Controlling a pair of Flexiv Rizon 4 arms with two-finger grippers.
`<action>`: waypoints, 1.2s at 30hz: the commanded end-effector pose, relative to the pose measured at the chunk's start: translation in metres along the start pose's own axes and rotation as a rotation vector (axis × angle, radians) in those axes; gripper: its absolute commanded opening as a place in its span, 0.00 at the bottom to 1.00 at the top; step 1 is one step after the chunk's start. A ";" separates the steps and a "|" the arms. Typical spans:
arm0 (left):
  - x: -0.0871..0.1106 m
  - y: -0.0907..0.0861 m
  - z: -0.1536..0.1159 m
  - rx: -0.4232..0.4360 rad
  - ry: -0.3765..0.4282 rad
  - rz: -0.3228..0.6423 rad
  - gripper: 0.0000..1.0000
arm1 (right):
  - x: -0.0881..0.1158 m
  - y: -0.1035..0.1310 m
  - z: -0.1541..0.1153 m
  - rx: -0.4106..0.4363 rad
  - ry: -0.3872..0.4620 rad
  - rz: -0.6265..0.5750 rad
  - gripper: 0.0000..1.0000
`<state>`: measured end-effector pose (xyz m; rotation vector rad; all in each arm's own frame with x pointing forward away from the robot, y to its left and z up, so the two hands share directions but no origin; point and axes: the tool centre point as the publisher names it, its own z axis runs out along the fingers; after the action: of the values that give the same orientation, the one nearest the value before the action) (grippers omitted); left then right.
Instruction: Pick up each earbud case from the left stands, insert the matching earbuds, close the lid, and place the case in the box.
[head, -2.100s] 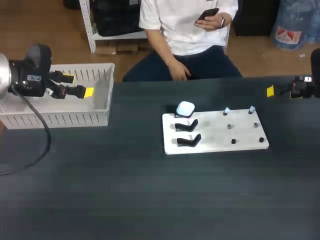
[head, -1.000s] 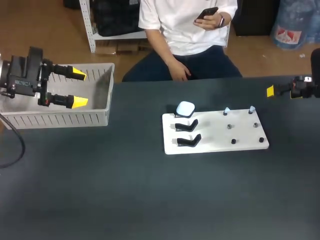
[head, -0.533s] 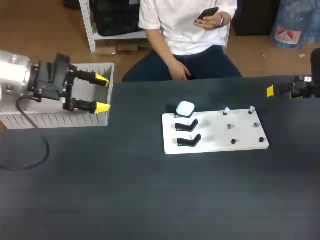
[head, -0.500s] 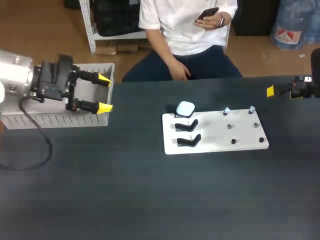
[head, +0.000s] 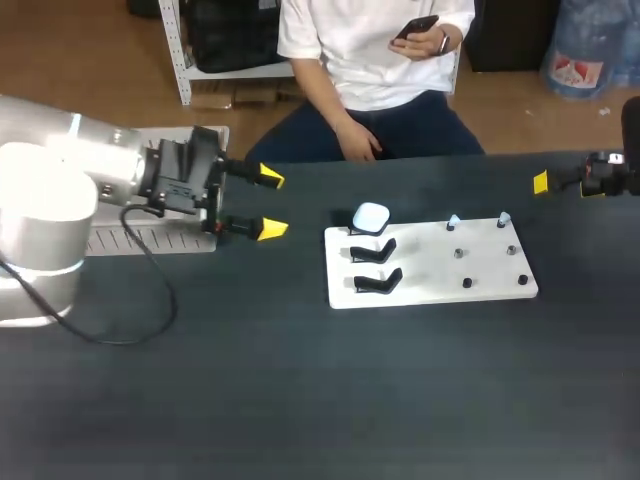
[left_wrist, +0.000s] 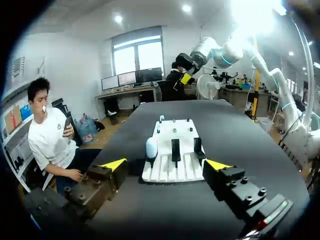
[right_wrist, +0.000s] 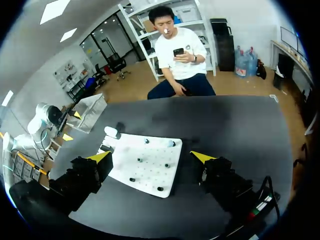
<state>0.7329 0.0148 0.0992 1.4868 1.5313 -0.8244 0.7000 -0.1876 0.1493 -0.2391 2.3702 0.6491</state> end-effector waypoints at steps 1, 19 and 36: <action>-0.001 0.009 0.040 0.009 0.004 -0.003 1.00 | 0.000 0.001 0.000 0.003 0.001 0.001 1.00; -0.003 0.005 0.068 0.019 0.020 -0.023 1.00 | 0.000 0.001 0.000 0.003 0.001 0.001 1.00; 0.005 0.027 0.109 -0.024 0.066 -0.074 1.00 | 0.000 0.001 0.000 0.003 0.001 0.001 1.00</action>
<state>0.7643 -0.0694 0.0558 1.4565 1.6444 -0.8051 0.7000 -0.1876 0.1493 -0.2391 2.3701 0.6491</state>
